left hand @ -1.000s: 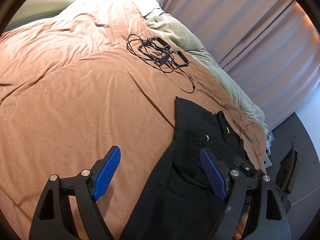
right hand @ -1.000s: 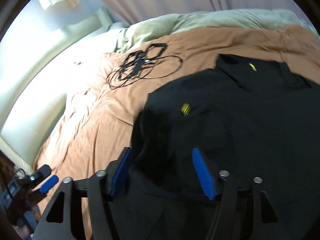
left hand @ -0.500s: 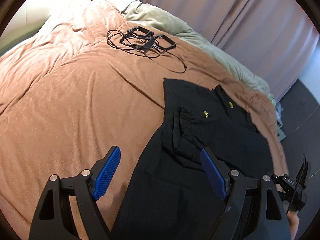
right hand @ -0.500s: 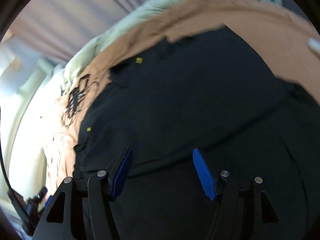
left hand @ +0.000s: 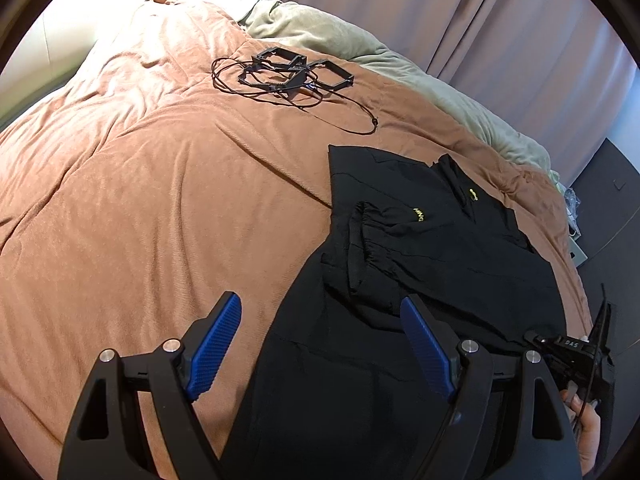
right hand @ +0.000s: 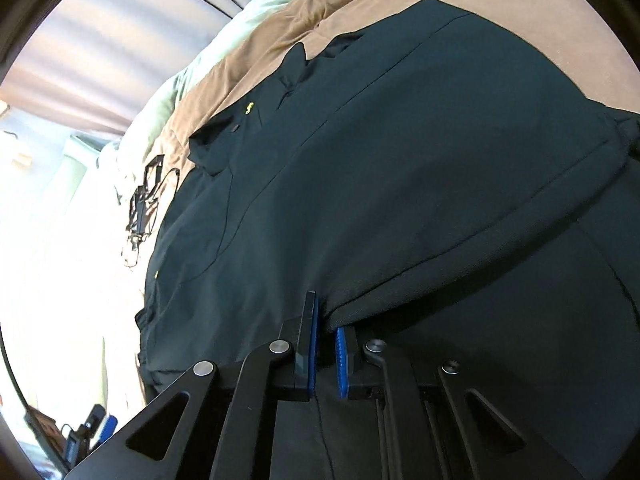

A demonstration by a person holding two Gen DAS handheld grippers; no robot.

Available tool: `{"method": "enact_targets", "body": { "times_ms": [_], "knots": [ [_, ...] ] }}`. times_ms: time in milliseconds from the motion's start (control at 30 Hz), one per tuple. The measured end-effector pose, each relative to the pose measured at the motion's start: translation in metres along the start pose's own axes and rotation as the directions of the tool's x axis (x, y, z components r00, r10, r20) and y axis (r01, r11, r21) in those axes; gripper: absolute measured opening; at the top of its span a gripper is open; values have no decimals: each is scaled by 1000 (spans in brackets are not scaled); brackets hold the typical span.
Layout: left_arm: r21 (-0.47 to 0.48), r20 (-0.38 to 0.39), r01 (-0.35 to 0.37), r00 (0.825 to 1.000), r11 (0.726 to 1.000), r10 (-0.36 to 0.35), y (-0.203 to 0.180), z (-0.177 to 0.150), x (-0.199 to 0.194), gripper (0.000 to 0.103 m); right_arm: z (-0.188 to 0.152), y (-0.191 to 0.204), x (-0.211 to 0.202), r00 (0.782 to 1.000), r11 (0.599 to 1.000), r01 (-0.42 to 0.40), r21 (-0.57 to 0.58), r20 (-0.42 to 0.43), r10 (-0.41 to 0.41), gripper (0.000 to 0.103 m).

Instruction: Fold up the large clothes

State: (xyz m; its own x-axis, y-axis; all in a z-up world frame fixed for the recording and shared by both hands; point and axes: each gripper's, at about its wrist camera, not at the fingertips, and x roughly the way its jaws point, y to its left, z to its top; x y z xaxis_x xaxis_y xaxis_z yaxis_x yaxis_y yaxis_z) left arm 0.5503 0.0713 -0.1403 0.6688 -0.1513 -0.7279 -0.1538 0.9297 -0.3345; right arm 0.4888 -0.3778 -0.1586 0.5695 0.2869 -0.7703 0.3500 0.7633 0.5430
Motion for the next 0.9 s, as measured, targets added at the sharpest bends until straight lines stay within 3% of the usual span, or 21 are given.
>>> {"method": "enact_targets", "body": {
  "times_ms": [133, 200, 333, 500, 600, 700, 800, 900],
  "knots": [
    [11, 26, 17, 1000, 1000, -17, -12, 2, -22, 83, -3, 1, -7, 1000, 999, 7, 45, -24, -6, 19],
    [41, 49, -1, 999, 999, -1, -19, 0, -36, 83, -7, 4, -19, 1000, 999, 4, 51, -18, -3, 42],
    [59, 47, 18, 999, 998, -21, -22, -7, -57, 83, -16, 14, -50, 1000, 1000, 13, 12, 1, -13, 54],
    [72, 41, 58, 997, 996, -61, -22, -14, -86, 83, -28, 27, -105, 999, 996, 27, -87, 34, -24, 78],
    [75, 65, 51, 996, 996, -56, -20, -24, -107, 96, -38, 28, -147, 995, 992, 29, -126, 99, -17, 95],
    [93, 62, 33, 997, 995, -39, -19, -40, -122, 99, -61, 22, -177, 986, 980, 90, -179, 154, -62, 98],
    [113, 42, 20, 999, 993, -25, -18, -54, -138, 99, -82, 9, -198, 984, 974, 112, -197, 160, -81, 98],
    [112, 68, 28, 997, 993, -36, -15, -71, -167, 99, -100, 0, -220, 981, 975, 109, -193, 178, -75, 101]
  ]
}}
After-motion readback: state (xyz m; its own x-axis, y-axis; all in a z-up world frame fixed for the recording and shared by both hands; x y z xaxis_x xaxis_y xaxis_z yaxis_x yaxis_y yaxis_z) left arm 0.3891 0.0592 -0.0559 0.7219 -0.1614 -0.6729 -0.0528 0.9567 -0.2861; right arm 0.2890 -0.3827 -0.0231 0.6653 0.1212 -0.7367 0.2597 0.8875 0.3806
